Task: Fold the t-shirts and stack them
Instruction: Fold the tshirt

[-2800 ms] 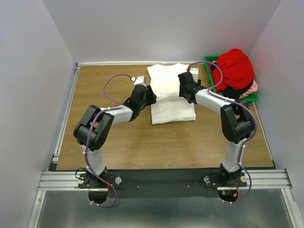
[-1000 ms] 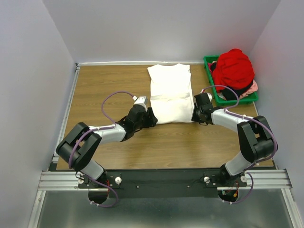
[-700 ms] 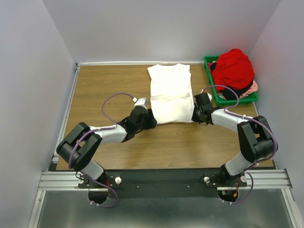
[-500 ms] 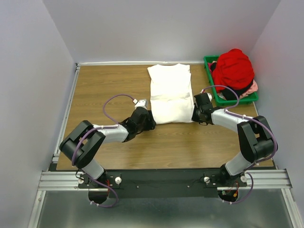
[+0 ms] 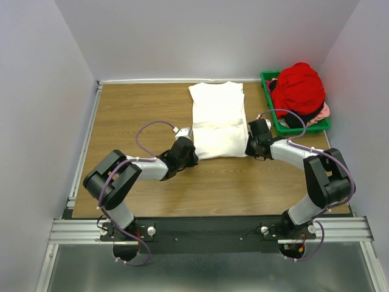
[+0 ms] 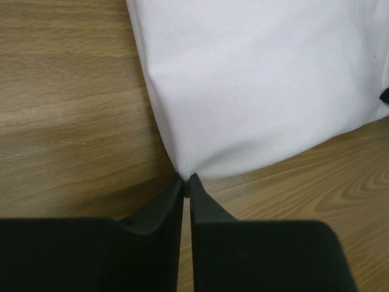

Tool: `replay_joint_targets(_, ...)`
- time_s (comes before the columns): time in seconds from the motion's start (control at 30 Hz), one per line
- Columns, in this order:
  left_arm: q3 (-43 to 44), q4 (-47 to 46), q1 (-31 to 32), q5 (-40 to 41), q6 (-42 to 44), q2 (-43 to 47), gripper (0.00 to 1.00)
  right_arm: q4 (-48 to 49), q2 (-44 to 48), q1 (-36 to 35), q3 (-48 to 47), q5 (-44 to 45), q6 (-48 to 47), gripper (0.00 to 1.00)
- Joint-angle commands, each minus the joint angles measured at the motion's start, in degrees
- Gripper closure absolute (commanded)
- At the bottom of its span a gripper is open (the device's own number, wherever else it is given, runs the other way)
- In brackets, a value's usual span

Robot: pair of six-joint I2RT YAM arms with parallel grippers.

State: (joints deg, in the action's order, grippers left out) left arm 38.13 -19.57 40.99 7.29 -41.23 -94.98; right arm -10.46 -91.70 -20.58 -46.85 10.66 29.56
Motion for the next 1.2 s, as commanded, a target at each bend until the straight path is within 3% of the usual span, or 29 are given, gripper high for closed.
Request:
replay_joint_targets(0.0, -0.33, 1.29, 0.32, 1.94, -0.25, -0.82, 0.99, -2.02, -0.32, 0.36, 1.15, -0.55, -0.73, 0.86)
replay_joint_targets(0.1, -0.51, 2.95, 0.32, 3.08, 0.45, 0.05, 1.0, -2.11, 0.47, 0.36, 1.41, -0.9, -1.26, 1.0)
replay_joint_targets(0.77, -6.49, 10.69, 2.51, 3.96, 0.01, 16.05, 1.0, -11.76, 19.35, 0.36, 8.53, -5.29, 1.02, 1.0)
replay_joint_targets(1.17, -10.97, 26.33, 9.54, 5.45, -9.99, 38.62, 1.0, -28.01, 35.09, -1.57, 3.44, -8.2, 4.01, 1.0)
